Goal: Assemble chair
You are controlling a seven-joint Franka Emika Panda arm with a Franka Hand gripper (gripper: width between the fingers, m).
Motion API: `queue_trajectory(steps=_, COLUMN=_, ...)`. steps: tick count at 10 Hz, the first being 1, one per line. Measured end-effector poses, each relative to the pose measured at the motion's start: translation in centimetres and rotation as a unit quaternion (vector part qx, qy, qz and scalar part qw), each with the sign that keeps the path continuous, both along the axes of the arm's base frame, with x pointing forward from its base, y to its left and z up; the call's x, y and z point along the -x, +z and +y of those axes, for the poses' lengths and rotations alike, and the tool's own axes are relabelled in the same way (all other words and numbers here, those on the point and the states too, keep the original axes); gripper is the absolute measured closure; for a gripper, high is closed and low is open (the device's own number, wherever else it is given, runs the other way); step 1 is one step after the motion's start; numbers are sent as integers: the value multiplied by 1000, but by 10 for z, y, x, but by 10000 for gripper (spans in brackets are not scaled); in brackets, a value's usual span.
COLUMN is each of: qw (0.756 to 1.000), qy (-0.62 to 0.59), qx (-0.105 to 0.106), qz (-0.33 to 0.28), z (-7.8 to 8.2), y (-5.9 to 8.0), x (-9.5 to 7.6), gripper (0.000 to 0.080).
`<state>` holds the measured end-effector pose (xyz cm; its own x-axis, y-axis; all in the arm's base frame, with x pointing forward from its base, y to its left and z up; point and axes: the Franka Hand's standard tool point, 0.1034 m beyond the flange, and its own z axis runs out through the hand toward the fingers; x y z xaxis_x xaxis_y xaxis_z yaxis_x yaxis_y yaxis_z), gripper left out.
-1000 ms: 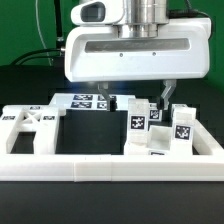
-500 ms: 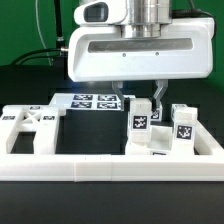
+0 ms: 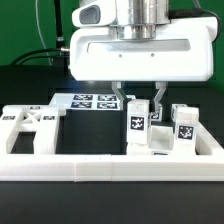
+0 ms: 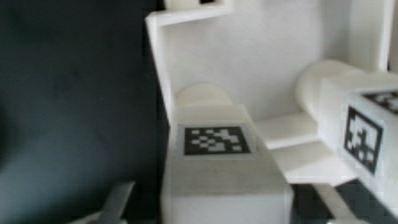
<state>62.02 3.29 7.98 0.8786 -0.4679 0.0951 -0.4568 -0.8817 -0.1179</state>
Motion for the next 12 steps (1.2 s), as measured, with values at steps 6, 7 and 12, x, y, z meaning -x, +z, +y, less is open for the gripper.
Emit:
queue_trajectory(steps=6, qw=935, qy=-348, qx=-59, qz=26, z=20, y=-1, x=-3, gripper=512)
queue_trajectory(steps=7, qw=917, qy=-392, qx=-64, qz=29, z=22, y=-1, x=-3, gripper=512)
queue_trajectory(steps=12, qw=797, qy=-596, qx=-93, qz=38, z=31, y=1, x=-5, gripper=512)
